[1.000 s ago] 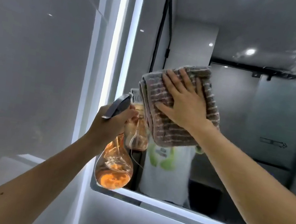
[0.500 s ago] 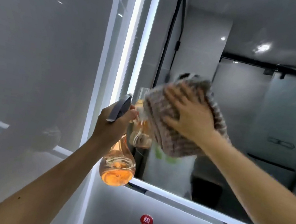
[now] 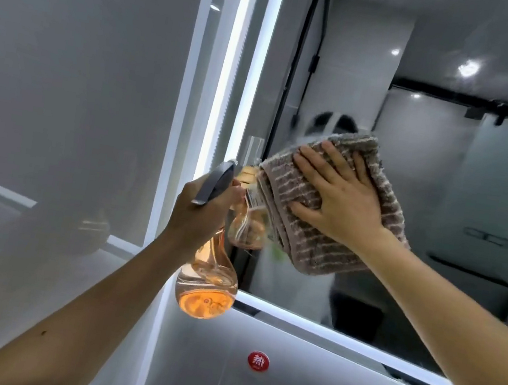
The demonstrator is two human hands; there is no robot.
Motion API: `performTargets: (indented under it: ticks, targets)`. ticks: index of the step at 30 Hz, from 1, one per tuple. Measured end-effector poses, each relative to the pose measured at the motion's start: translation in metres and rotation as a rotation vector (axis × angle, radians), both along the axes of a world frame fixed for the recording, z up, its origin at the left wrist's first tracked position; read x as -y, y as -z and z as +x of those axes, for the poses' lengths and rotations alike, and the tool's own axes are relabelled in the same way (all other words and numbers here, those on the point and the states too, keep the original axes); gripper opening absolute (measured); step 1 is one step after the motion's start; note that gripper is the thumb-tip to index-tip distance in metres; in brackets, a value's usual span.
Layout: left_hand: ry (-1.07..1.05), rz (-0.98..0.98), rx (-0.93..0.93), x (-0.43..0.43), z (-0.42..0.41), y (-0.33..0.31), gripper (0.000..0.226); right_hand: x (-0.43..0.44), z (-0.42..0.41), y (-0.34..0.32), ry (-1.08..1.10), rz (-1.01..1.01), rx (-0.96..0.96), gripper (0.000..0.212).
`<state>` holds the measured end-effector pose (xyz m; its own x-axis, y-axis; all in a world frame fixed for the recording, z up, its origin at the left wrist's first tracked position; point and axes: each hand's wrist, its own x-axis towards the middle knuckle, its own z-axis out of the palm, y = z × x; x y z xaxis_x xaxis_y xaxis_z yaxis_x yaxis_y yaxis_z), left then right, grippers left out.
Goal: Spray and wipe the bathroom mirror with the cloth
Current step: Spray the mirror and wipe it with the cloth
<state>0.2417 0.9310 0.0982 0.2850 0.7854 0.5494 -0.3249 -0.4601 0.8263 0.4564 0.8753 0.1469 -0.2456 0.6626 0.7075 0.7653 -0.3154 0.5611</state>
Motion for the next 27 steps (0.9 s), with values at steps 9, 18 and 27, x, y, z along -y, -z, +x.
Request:
performTargets:
  ticks: [9, 18, 27]
  targets:
    - [-0.002, -0.025, 0.037, -0.007, 0.004, 0.015, 0.004, -0.016, -0.014, 0.059, -0.101, -0.058, -0.017, 0.073]
    - [-0.018, 0.010, -0.035, -0.006, 0.000, 0.022, 0.010, -0.005, -0.004, 0.052, -0.049, -0.024, -0.053, 0.073]
    - [-0.097, 0.032, -0.010, -0.016, 0.003, 0.027, 0.015, -0.019, -0.021, 0.057, -0.037, 0.000, -0.064, 0.073]
